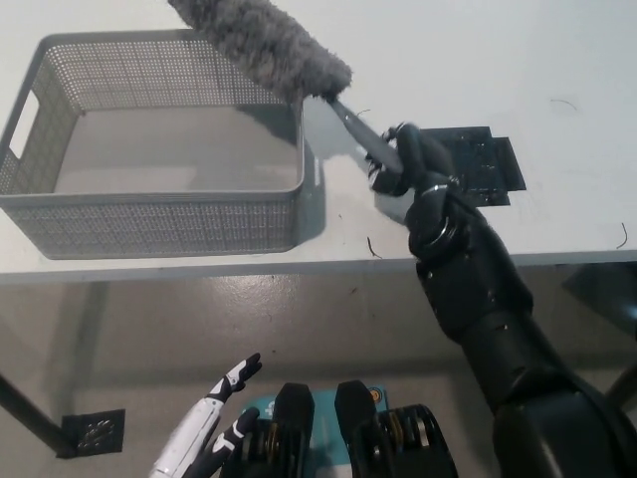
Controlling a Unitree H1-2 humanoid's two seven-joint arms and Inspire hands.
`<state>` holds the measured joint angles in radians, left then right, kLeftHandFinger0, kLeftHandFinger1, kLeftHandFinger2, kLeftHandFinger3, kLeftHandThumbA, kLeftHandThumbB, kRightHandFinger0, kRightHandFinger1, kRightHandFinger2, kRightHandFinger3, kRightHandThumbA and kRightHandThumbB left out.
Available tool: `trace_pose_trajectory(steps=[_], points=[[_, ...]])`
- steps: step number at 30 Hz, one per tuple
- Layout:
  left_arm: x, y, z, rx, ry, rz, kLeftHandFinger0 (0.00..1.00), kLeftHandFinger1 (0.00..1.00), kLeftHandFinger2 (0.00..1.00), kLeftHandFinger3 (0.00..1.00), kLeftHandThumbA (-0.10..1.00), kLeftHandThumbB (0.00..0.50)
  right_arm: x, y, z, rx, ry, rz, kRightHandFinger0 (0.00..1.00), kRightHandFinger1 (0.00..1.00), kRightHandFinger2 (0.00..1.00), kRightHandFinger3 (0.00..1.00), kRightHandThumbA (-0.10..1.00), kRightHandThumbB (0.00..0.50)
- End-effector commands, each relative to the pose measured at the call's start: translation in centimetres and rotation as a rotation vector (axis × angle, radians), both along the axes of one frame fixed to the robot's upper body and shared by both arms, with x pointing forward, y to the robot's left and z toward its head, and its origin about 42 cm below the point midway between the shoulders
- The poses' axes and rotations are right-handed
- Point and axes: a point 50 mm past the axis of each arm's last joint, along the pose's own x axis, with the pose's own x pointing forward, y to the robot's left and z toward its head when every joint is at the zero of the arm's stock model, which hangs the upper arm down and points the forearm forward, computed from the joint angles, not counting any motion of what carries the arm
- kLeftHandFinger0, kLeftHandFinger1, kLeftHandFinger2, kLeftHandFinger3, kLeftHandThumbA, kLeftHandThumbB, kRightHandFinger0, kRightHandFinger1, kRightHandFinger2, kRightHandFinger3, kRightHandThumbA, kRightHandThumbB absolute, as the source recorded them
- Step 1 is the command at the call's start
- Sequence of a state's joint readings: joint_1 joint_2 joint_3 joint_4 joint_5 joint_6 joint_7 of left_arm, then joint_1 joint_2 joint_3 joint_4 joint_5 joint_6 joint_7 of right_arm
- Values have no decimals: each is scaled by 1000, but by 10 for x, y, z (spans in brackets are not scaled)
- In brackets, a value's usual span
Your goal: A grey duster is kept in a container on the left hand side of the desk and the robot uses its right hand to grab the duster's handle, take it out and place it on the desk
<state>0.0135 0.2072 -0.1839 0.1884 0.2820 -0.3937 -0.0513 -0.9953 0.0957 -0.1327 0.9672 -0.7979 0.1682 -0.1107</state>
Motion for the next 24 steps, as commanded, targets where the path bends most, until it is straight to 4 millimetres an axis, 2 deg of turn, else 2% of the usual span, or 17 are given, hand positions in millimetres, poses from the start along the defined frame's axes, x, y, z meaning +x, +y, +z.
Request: trace_pose_trajectory(steps=[1,5,6,8,10,11,14,16,18,21,22,24], points=[[0,-5,8,48,-37,-76,1000,1000,1000,1000,1000,175,16,19,168,647,-573,-129,0,0,259,2,-100,89],[0,-5,8,51,-37,-78,1000,1000,1000,1000,1000,166,18,4,175,631,-599,-140,0,0,312,99,-100,117],[0,-5,9,55,-39,-79,1000,1000,1000,1000,1000,154,18,1,176,617,-603,-142,0,0,331,151,-100,113],[0,-5,9,62,-47,-81,1000,1000,1000,1000,1000,152,20,-9,178,577,-618,-150,0,0,351,186,-100,123],[1,-5,10,63,-50,-79,1000,1000,1000,1000,1000,160,22,-22,180,528,-625,-142,0,13,424,236,-100,124],[1,-5,10,63,-50,-79,1000,1000,1000,1000,1000,159,22,-32,179,493,-631,-151,0,9,421,265,-100,136],[1,-4,10,65,-52,-75,1000,1000,1000,1000,1000,157,23,-45,177,463,-644,-160,0,0,394,276,-100,146],[0,-2,10,57,-42,-69,1000,1000,1000,1000,1000,167,23,-59,173,436,-641,-183,0,0,337,271,-100,145],[-1,-2,9,50,-43,-66,1000,1000,1000,1000,1000,169,22,-69,169,419,-625,-197,0,0,336,284,-100,137],[-4,1,9,55,-39,-56,1000,1000,1000,1000,1000,172,20,-82,160,306,-642,-209,0,0,345,323,-100,156],[-5,1,9,56,-37,-55,1000,1000,1000,1000,1000,166,20,-86,157,302,-650,-197,0,0,344,307,-100,162],[-9,4,8,55,-36,-46,1000,1000,1000,1000,1000,162,18,-98,143,243,-659,-168,0,0,353,307,-100,173]])
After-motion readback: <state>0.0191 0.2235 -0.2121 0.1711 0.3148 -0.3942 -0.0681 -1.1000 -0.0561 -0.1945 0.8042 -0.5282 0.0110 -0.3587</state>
